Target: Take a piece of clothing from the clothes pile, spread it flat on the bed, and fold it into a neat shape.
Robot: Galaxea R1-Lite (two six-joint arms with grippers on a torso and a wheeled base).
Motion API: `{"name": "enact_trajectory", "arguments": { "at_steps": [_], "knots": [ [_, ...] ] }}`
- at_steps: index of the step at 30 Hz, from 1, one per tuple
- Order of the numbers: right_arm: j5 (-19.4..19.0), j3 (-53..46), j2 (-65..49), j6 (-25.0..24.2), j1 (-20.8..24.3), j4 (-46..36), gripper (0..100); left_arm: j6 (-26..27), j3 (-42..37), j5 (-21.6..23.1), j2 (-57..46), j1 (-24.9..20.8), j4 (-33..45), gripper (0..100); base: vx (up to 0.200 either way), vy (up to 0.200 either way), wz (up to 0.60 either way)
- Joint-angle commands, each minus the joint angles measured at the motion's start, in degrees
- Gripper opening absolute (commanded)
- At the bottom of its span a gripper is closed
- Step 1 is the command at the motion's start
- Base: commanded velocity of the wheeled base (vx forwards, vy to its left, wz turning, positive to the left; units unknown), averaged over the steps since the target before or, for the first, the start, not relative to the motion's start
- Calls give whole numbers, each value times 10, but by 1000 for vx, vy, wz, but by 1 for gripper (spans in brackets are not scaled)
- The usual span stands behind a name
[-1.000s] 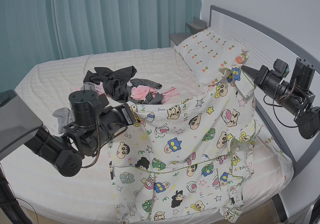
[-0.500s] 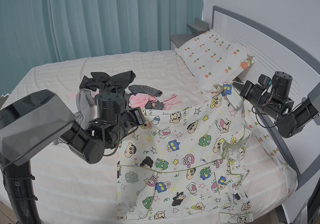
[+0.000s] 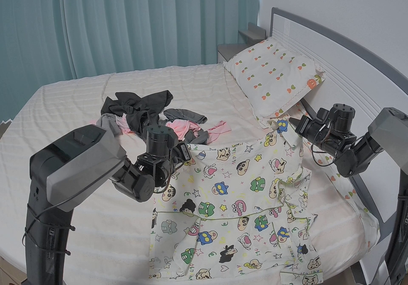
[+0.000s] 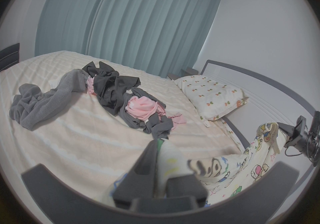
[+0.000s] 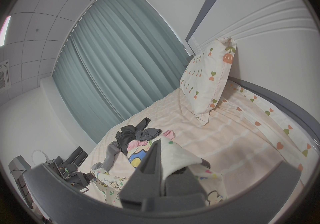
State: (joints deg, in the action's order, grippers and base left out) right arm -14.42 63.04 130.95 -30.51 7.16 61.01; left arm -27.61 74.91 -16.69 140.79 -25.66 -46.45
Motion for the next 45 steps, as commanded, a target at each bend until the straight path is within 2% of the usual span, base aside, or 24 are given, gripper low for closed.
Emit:
{"name": "enact_trajectory", "arguments": {
  "at_steps": [1, 2, 8, 16, 21, 30, 34, 36, 39, 42, 45],
  "knots": [
    [1, 36, 61, 1, -4, -5, 0, -5, 49, -8, 54, 1, 31, 100, 0, 0, 0],
    [1, 46, 73, 3, -7, -11, 100, -8, 65, -16, 62, 1, 40, 100, 0, 0, 0],
    [4, 103, 119, 1, -8, -29, 100, -10, 113, -30, 83, 8, 45, 100, 0, 0, 0],
    [58, 169, 149, -11, -21, -25, 100, -10, 132, -47, 88, 35, 43, 100, 0, 0, 0],
    [54, 162, 155, -7, -28, -38, 100, -10, 145, -48, 104, 58, 43, 100, 0, 0, 0],
    [51, 222, 173, -7, -44, -84, 100, -10, 171, -55, 121, 78, 44, 100, 0, 0, 0],
    [43, 234, 171, -9, -46, -137, 100, -10, 168, -55, 121, 80, 44, 100, 0, 0, 0],
    [37, 269, 167, -36, -46, -185, 100, -10, 161, -55, 117, 80, 43, 100, 0, 0, 0],
    [52, 327, 185, -90, -46, -208, 100, -10, 145, -55, 109, 80, 43, 100, 0, 0, 0],
    [78, 356, 196, -97, -48, -219, 100, -21, 129, -55, 87, 83, 43, 100, 0, 0, 0],
    [82, 358, 196, -99, -50, -220, 100, -26, 123, -55, 80, 83, 43, 100, 0, 0, 0]
  ]
}}
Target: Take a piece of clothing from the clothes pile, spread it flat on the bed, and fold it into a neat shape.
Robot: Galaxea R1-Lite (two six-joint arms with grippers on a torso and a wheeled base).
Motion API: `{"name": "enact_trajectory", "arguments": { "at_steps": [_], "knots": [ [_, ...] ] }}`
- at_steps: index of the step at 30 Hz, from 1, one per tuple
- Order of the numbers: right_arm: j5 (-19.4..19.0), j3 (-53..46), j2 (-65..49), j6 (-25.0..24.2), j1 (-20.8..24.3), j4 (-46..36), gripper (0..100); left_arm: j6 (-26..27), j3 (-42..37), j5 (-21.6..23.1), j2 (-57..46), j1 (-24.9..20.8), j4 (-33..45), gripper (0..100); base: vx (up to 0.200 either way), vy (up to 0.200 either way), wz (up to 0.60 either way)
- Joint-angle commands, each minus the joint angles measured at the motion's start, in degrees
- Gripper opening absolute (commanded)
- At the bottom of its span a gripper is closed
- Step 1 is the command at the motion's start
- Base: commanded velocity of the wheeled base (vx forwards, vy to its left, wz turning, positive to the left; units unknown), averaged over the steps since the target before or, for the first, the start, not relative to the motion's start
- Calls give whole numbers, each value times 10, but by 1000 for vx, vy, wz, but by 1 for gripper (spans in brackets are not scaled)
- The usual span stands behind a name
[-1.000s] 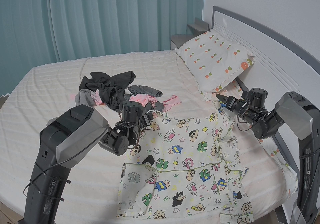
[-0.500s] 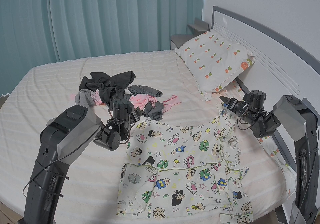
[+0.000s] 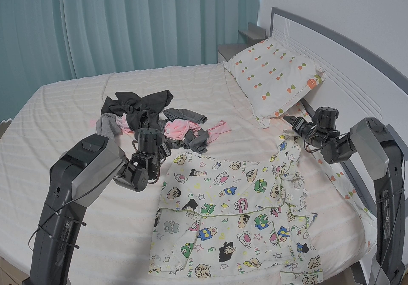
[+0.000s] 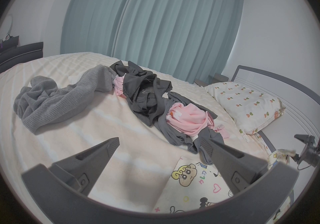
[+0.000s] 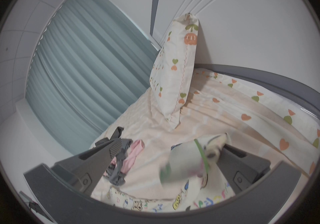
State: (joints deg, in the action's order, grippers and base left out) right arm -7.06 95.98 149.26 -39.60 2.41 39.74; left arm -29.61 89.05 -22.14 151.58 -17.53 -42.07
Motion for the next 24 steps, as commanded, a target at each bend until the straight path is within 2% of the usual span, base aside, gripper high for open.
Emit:
{"name": "enact_trajectory", "arguments": {
  "at_steps": [1, 3, 9, 11, 13, 14, 15, 16, 18, 22, 24],
  "knots": [
    [9, 40, 13, -23, -9, -9, 100, -13, -42, 1, -52, 3, 0, 100, 0, 0, 0],
    [10, 48, 15, -45, -10, -17, 100, -13, -57, 2, -63, 3, 0, 100, 0, 0, 0],
    [30, 40, 10, -46, -21, -44, 100, -27, -91, 3, -95, 3, 0, 100, 0, 0, 0],
    [28, 2, -16, -43, -29, -48, 100, -36, -115, 6, -114, 3, 1, 100, 0, 0, 0],
    [4, -72, -58, -26, -41, -46, 100, -50, -157, 12, -138, 3, -1, 100, 0, 0, 0],
    [1, -77, -61, -24, -42, -45, 100, -51, -159, 13, -139, 3, -2, 100, 0, 0, 0],
    [-42, -141, -91, 11, -53, -40, 100, -72, -202, 33, -165, -1, -6, 100, 0, 0, 0],
    [-45, -146, -93, 14, -54, -40, 100, -74, -207, 36, -167, -1, -7, 100, 0, 0, 0],
    [-89, -246, -134, 80, -74, -38, 100, -115, -282, 84, -218, -4, -21, 100, 0, 0, 0],
    [-125, -353, -165, 149, -92, -18, 100, -149, -387, 129, -278, -8, -62, 100, 0, 0, 0],
    [-134, -395, -170, 164, -100, 5, 100, -164, -435, 143, -301, -8, -92, 100, 0, 0, 0]
  ]
}}
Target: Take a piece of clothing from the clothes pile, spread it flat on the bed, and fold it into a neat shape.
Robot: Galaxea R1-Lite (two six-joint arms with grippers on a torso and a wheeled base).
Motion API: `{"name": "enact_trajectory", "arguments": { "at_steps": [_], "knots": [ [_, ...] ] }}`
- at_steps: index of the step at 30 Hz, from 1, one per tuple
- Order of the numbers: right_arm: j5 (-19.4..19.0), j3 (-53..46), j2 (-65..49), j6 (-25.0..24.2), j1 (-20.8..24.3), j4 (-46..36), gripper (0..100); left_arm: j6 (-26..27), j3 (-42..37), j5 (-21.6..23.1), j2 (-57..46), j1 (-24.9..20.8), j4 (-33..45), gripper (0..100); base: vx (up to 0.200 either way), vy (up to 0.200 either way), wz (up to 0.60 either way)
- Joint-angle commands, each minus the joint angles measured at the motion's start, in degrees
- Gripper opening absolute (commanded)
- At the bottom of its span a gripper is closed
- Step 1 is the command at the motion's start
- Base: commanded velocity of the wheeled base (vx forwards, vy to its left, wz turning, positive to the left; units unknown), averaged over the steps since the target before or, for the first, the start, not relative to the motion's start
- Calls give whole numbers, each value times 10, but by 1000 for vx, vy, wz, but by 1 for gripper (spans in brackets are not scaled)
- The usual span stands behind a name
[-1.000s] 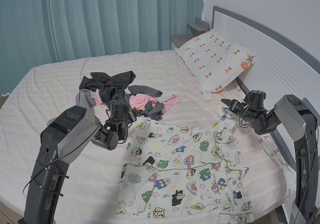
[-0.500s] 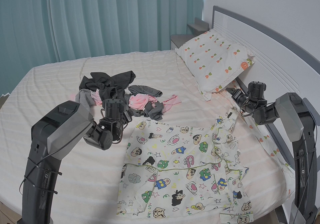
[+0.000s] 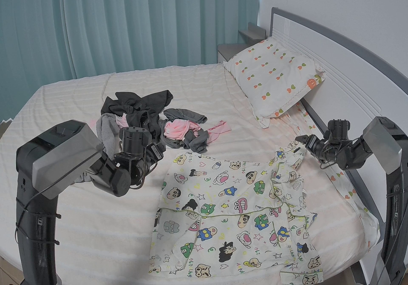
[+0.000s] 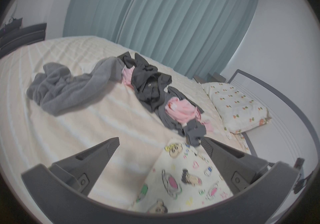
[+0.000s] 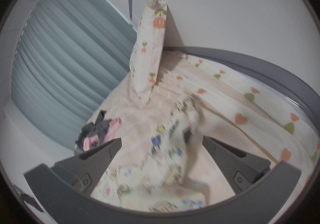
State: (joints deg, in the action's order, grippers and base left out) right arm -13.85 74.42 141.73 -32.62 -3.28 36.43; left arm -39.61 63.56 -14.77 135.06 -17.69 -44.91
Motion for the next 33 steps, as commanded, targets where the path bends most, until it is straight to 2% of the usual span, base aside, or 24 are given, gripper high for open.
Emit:
{"name": "enact_trajectory", "arguments": {
  "at_steps": [1, 2, 6, 15, 20, 28, 29, 33],
  "knots": [
    [-66, -179, -95, 94, -43, 38, 100, -64, -180, 70, -136, -6, -63, 100, 0, 0, 0],
    [-79, -208, -88, 97, -45, 65, 100, -78, -222, 84, -155, -7, -95, 100, 0, 0, 0],
    [-87, -228, -52, 99, -45, 107, 100, -85, -281, 91, -168, -7, -137, 100, 0, 0, 0],
    [-87, -229, -24, 111, -33, 107, 100, -136, -297, 90, -167, -16, -141, 100, 0, 0, 0],
    [-87, -239, -13, 135, -24, 106, 100, -137, -297, 90, -167, -16, -141, 100, 0, 0, 0],
    [-86, -238, 5, 144, -8, 100, 100, -137, -301, 90, -165, -22, -141, 100, 0, 0, 0],
    [-86, -240, 5, 146, -3, 100, 0, -137, -300, 90, -165, -23, -141, 100, 0, 0, 0],
    [-85, -236, 6, 144, 4, 101, 0, -137, -301, 90, -164, -24, -141, 100, 0, 0, 0]
  ]
}}
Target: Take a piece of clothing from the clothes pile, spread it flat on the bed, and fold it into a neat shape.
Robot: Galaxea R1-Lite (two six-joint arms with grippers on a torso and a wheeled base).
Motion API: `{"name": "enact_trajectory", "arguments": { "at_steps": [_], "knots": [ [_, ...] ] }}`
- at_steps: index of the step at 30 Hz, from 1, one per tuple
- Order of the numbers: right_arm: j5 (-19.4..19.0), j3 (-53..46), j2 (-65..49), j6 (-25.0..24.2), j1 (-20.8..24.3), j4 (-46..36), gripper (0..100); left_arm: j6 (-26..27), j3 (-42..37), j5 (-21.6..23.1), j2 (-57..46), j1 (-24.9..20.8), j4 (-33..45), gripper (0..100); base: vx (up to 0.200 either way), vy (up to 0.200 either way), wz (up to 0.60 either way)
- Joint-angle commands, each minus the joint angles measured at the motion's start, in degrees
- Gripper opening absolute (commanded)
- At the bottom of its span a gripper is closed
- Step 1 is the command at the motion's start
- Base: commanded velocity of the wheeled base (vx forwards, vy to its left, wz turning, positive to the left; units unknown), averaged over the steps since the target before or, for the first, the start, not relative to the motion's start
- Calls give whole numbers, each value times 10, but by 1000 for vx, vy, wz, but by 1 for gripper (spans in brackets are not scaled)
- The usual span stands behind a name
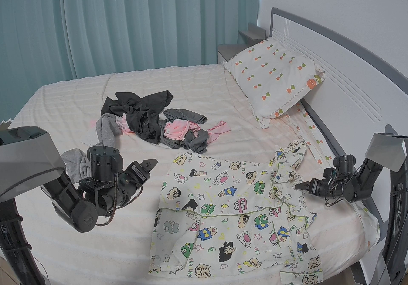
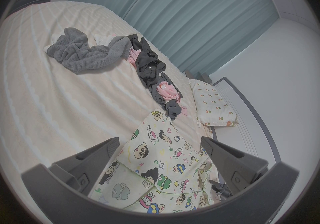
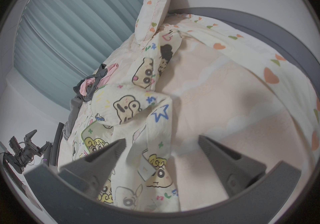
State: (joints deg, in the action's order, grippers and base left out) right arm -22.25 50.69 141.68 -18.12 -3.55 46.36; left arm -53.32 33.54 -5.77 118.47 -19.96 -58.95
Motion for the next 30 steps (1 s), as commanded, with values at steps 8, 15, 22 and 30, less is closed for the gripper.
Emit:
{"name": "enact_trajectory", "arguments": {
  "at_steps": [8, 15, 22, 30],
  "knots": [
    [-4, -10, -23, -15, -2, 7, 0, 1, 0, -2, 3, -3, 0, 100, 0, 0, 0],
    [16, -39, -60, -10, -12, 56, 0, 3, -1, -6, 3, -6, -1, 100, 0, 0, 0],
    [72, -58, -93, -3, -33, 92, 0, 4, -1, -6, 3, -7, -1, 100, 0, 0, 0],
    [105, -60, -96, 39, -55, 91, 0, 5, -1, -6, 3, -9, -1, 100, 0, 0, 0]
  ]
}}
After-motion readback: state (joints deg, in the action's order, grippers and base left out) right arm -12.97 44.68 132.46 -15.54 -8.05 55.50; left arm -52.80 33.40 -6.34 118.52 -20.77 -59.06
